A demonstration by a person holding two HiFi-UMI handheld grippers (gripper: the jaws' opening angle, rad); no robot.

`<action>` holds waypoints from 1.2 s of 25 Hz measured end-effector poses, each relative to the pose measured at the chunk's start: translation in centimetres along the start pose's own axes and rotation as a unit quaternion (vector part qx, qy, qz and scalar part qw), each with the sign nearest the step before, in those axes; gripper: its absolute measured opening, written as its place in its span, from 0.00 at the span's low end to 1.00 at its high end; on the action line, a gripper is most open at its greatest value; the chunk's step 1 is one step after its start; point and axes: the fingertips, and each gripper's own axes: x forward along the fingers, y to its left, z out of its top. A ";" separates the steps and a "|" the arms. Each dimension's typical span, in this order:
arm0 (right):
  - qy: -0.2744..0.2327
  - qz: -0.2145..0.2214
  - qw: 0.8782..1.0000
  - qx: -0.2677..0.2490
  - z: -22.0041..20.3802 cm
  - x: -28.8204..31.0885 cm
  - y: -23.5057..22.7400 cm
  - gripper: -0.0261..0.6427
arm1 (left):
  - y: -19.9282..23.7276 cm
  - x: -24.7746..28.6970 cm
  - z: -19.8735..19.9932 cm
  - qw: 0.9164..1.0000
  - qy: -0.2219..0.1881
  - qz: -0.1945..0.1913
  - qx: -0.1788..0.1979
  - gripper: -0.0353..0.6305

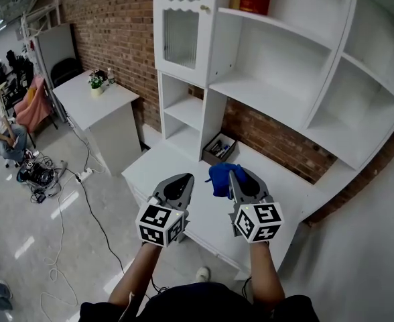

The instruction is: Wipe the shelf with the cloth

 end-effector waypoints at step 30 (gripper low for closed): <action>-0.013 0.044 0.999 0.013 0.0 4.4 -8.1 0.17 | -1.4 9.5 -0.9 0.999 0.021 0.022 0.023 0.08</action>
